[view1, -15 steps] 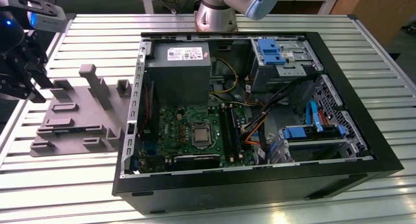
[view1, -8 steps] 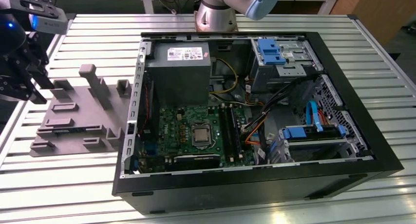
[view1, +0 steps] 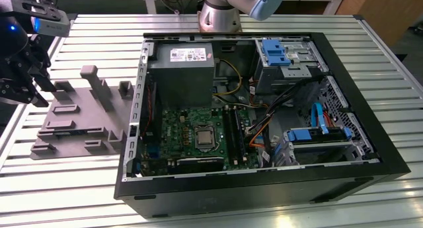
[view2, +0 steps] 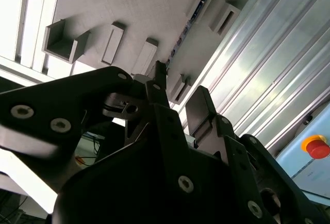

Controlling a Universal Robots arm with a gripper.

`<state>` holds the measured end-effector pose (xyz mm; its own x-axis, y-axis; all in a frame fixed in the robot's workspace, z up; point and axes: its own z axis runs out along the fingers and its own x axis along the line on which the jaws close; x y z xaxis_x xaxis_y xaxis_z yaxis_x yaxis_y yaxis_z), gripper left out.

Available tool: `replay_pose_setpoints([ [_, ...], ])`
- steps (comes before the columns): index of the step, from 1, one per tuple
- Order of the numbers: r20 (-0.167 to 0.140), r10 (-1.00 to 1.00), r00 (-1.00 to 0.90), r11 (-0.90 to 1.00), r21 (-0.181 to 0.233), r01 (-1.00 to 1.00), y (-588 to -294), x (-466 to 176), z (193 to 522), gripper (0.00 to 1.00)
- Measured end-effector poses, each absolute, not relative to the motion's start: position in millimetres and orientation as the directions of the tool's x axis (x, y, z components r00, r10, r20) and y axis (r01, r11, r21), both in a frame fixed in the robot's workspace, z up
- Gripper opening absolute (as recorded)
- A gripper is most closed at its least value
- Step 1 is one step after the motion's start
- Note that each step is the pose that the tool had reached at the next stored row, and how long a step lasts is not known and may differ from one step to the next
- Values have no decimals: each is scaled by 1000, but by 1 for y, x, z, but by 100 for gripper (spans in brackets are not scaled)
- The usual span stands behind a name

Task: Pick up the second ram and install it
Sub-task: 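Pick up the second ram and move it above second insertion slot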

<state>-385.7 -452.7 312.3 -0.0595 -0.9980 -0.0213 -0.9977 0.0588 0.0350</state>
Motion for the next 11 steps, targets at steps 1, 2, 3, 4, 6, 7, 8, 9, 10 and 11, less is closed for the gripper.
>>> replay_pose_setpoints([
  [1, -21, -998, -60, 59, 35, -998, -453, -386, 312, 43],
  [2, -21, -998, -60, 59, 35, -998, -453, -386, 312, 43],
  [3, -21, -998, -60, 59, 35, -998, -453, -386, 312, 43],
  [4, -21, -998, -60, 59, 35, -998, -453, -386, 312, 43],
  [6, -21, -998, -60, 59, 35, -998, -453, -386, 312, 43],
  [7, -21, -998, -60, 59, 35, -998, -453, -386, 312, 43],
  [8, -21, -998, -60, 59, 35, -998, -453, -386, 312, 43],
  [9, -21, -998, -60, 59, 35, -998, -453, -386, 312, 43],
  [10, -22, -998, -60, 59, 35, -998, -453, -386, 311, 43],
  [11, -21, -998, -60, 59, 35, -998, -453, -386, 310, 43],
])
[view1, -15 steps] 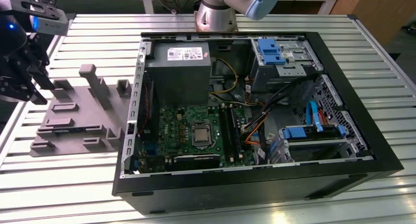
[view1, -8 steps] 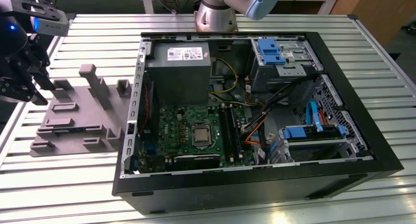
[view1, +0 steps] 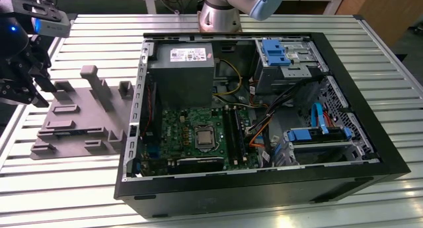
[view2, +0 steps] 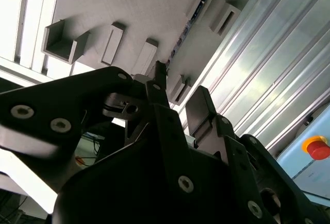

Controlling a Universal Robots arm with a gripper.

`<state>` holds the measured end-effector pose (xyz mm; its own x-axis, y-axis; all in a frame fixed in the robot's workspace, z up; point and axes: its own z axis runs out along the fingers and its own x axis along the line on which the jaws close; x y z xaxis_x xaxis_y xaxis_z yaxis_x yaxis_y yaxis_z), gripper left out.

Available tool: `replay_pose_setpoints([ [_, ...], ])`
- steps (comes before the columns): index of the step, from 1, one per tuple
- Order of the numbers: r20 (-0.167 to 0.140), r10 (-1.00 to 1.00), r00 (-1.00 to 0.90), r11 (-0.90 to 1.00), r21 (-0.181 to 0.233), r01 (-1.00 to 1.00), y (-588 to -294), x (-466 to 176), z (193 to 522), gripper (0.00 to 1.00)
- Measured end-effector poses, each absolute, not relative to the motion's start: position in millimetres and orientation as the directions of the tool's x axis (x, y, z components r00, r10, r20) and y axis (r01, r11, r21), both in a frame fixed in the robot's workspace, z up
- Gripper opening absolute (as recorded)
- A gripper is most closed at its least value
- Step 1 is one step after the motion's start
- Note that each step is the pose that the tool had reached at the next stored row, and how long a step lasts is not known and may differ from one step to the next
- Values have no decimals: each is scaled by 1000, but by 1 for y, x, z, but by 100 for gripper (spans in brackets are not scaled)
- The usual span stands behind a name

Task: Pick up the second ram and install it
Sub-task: 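Pick up the second ram and move it above second insertion slot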

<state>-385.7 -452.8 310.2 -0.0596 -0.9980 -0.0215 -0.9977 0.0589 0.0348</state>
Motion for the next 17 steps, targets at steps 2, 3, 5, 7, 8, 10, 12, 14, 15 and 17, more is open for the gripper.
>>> replay_pose_setpoints([
  [2, -21, -998, -59, 59, 35, -998, -454, -386, 307, 43],
  [3, -21, -998, -59, 59, 35, -998, -454, -386, 305, 43],
  [5, -21, -998, -60, 59, 35, -998, -455, -386, 301, 43],
  [7, -21, -998, -60, 59, 35, -998, -456, -386, 298, 43],
  [8, -22, -998, -60, 59, 35, -998, -456, -386, 296, 43],
  [10, -24, -998, -59, 58, 35, -998, -457, -386, 292, 43],
  [12, -27, -998, -53, 52, 35, -998, -458, -386, 289, 43],
  [14, -27, -999, -34, 33, 35, -999, -458, -387, 286, 43],
  [15, -27, -999, -21, 20, 35, -999, -459, -387, 284, 43],
  [17, -27, -1000, 7, -8, 35, -999, -459, -387, 281, 43],
])
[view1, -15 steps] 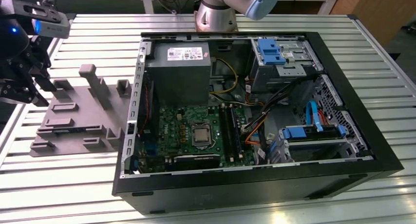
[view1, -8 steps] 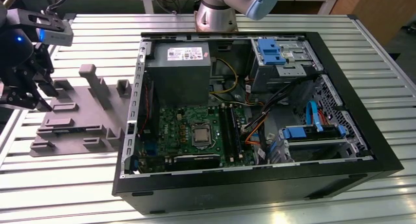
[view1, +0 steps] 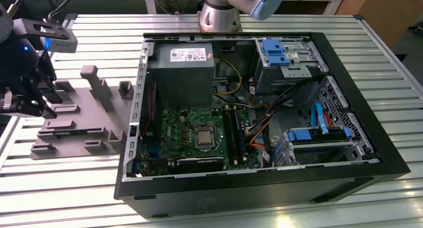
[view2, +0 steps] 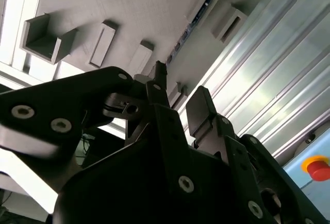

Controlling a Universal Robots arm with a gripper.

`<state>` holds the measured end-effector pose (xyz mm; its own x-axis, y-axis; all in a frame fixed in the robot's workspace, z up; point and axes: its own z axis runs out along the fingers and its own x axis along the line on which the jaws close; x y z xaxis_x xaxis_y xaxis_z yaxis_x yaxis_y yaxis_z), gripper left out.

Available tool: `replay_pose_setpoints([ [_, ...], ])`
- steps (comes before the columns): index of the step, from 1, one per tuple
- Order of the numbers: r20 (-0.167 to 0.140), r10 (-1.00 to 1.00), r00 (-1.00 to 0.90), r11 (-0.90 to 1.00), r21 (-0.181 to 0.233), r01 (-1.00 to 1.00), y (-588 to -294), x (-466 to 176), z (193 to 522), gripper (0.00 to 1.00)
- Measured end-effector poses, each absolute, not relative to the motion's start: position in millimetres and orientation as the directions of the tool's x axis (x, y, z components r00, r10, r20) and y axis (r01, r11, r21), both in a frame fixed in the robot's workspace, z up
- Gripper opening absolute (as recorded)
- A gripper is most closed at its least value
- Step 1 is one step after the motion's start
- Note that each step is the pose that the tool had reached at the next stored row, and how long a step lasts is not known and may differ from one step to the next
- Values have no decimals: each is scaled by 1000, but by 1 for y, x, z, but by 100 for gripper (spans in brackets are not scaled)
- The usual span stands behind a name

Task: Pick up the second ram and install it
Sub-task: 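Pick up the second ram and move it above second insertion slot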

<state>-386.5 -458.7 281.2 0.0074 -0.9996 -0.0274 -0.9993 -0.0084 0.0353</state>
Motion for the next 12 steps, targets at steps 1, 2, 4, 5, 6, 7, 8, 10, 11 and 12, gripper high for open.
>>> replay_pose_setpoints([
  [1, -27, -999, 19, -20, 35, -999, -459, -387, 280, 43],
  [2, -27, -999, 26, -27, 35, -999, -459, -387, 278, 43],
  [4, -27, -999, 30, -31, 35, -999, -459, -387, 275, 43],
  [5, -27, -999, 30, -31, 35, -999, -459, -387, 275, 43],
  [6, -27, -999, 30, -31, 35, -999, -459, -387, 275, 43],
  [7, -27, -999, 30, -31, 36, -999, -459, -387, 275, 43],
  [8, -27, -999, 30, -31, 35, -999, -459, -387, 275, 43],
  [10, -27, -999, 30, -31, 35, -999, -459, -387, 275, 43],
  [11, -27, -999, 30, -31, 35, -999, -459, -387, 275, 43],
  [12, -27, -999, 30, -31, 35, -999, -459, -387, 275, 43],
])
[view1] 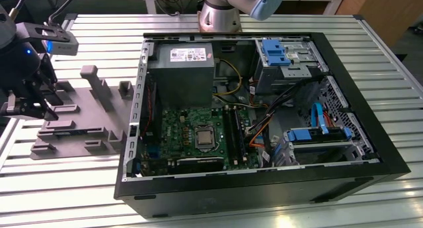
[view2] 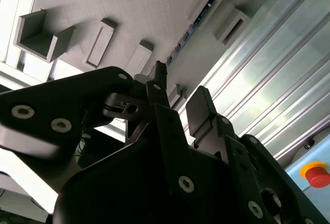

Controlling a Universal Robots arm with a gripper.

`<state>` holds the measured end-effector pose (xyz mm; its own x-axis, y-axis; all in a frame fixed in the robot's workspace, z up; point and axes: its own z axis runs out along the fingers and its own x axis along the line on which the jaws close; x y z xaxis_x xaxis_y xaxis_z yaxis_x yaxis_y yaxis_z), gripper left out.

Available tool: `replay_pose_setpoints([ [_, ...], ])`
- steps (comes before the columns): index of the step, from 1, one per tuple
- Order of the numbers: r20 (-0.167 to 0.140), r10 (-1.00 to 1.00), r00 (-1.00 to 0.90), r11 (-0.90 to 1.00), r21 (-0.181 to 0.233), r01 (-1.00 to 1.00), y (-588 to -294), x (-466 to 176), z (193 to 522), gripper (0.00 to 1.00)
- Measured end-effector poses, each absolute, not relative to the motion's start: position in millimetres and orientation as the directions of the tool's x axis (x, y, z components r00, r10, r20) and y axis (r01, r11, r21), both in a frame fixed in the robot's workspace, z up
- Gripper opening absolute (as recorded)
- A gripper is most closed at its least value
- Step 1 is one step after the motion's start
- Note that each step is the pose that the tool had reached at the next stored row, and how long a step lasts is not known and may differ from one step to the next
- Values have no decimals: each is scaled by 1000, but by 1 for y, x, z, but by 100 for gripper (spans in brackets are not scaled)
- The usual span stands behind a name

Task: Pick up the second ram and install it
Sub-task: 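Pick up the second ram and move it above second insertion slot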

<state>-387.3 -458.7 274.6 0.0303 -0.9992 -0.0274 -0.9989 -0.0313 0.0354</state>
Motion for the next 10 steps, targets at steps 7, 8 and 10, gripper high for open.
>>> replay_pose_setpoints([
  [7, -27, -995, 93, -93, 35, -995, -459, -387, 273, 43],
  [8, -27, -995, 93, -94, 35, -995, -459, -388, 272, 43],
  [10, -27, -995, 93, -94, 35, -995, -459, -389, 270, 43],
])
